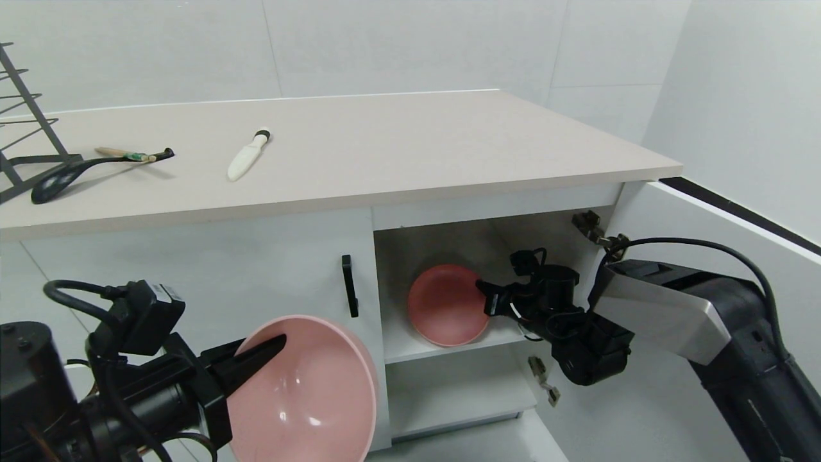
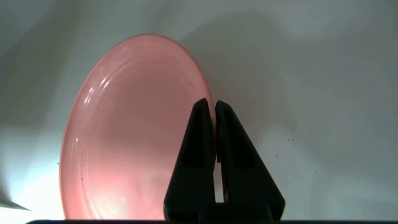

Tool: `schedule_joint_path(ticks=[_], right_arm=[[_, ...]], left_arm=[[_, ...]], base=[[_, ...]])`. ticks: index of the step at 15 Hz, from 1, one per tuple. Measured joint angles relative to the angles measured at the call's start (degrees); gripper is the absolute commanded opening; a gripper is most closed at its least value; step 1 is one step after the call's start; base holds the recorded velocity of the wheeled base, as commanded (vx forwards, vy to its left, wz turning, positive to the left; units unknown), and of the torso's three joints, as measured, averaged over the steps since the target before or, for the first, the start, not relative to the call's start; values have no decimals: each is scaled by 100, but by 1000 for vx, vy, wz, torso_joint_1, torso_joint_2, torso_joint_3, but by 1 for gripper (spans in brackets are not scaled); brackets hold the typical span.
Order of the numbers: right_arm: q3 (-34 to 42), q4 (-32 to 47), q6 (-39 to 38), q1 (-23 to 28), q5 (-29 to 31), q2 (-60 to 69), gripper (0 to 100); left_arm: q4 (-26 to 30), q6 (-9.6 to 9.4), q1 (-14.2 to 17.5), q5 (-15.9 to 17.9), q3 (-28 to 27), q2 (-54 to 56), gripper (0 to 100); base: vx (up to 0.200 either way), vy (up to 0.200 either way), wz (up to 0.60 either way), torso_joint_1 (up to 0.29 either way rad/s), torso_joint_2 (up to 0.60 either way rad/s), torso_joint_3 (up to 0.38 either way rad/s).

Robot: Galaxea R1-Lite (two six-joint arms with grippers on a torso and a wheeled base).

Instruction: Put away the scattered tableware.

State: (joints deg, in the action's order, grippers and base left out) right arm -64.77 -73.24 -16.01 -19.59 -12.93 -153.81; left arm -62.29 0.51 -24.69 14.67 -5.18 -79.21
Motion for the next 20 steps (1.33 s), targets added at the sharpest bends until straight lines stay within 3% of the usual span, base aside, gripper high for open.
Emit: schedule_joint_path(ticks=[5, 9, 10, 17, 20], right_arm=[[-223, 218, -391, -50, 27, -35, 0], [-458, 378, -405, -118, 45, -96, 0], [-491, 380, -405, -130, 46, -123, 100], [-621, 57, -273, -78, 35, -208, 100], [-138, -304, -16, -44, 32, 66, 100]], left_arm=[[0, -7, 149, 9, -35, 35, 0], [39, -144, 104, 20, -352, 5, 0], [44, -141, 51, 13, -374, -9, 0], [16, -160, -243, -5, -589, -538, 0], [9, -283, -530, -24, -641, -703, 0]], base=[[0, 0, 0, 0, 0, 0], [0, 0, 0, 0, 0, 0], [0, 0, 0, 0, 0, 0], [0, 0, 0, 0, 0, 0], [0, 0, 0, 0, 0, 0]])
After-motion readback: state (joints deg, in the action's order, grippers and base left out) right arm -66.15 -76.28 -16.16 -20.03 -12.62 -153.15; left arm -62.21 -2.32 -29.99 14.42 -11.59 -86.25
